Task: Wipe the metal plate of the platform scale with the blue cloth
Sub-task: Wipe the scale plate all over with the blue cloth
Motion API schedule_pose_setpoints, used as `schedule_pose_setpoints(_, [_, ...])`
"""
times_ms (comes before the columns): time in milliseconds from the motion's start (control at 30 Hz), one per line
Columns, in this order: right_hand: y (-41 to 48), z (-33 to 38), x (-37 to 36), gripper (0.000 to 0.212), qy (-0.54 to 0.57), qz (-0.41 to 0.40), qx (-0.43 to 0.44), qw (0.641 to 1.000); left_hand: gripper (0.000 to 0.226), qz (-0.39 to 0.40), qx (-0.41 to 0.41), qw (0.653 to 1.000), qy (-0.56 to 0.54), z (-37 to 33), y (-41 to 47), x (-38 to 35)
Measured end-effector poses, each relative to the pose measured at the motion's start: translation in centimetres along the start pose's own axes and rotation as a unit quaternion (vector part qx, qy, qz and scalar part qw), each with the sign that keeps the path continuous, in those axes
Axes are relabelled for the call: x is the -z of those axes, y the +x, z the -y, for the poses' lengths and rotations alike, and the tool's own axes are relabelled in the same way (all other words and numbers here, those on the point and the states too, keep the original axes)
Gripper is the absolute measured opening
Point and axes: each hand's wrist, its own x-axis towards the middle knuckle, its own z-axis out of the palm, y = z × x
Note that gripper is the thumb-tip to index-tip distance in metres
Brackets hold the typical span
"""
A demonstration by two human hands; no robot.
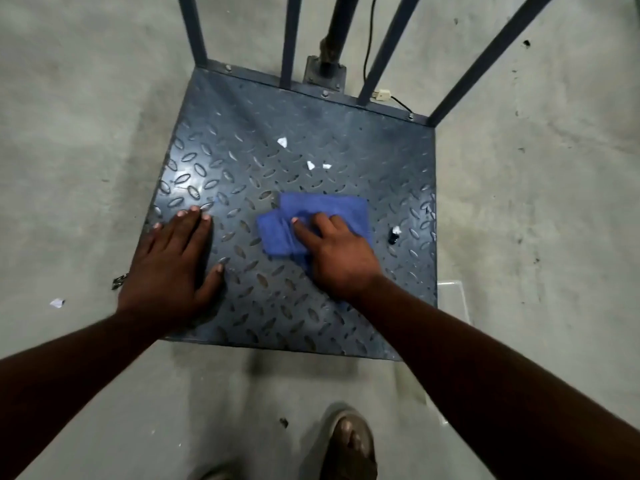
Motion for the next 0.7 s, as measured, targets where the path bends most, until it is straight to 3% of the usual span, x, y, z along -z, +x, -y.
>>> schedule_pose_setpoints(67, [-0.7,-2.2,0.6,0.060,-0.018,0.015,0.031,0.999,0.086,-0.004,-0.001,1.000,0.002,-0.1,0.0,0.0])
schedule_pose_setpoints(200, [-3.0,-9.2,2.4,0.054,0.010,-0.019,-0.190,0.982,0.086,0.001,-0.002,1.000,0.010,-0.3,0.2,0.1])
schedule_pose_setpoints(233, [-3.3,-10.0,2.8,0.054,0.011,-0.023,-0.212,0.977,0.086,0.002,-0.002,1.000,0.012,-0.3,0.3,0.2])
schedule_pose_setpoints(333, [-2.8,-7.9,2.2,0.059,0.026,-0.015,-0.113,0.993,0.086,0.016,-0.017,0.999,0.032,-0.2,0.4,0.2])
schedule_pose_setpoints(400, [-2.1,-5.6,1.3,0.062,0.053,0.004,-0.032,0.998,0.088,0.028,-0.073,0.996,0.042,-0.1,0.6,0.2])
schedule_pose_setpoints(467, [-1.2,-5.4,0.9,0.060,0.045,-0.011,-0.019,0.999,0.092,0.041,-0.129,0.990,0.045,0.3,0.9,0.1])
schedule_pose_setpoints(567, [0.0,-8.7,1.3,0.049,0.055,-0.073,-0.181,0.979,0.097,0.054,-0.134,0.988,0.050,0.8,1.8,0.4])
schedule_pose_setpoints(633, [0.9,-10.7,2.3,0.048,0.123,-0.123,-0.318,0.932,0.097,0.061,-0.124,0.989,0.048,0.8,2.1,0.6])
schedule_pose_setpoints(700, [2.3,-10.8,2.6,0.048,0.158,-0.166,-0.374,0.898,0.096,0.065,-0.114,0.990,0.043,0.8,2.1,0.6])
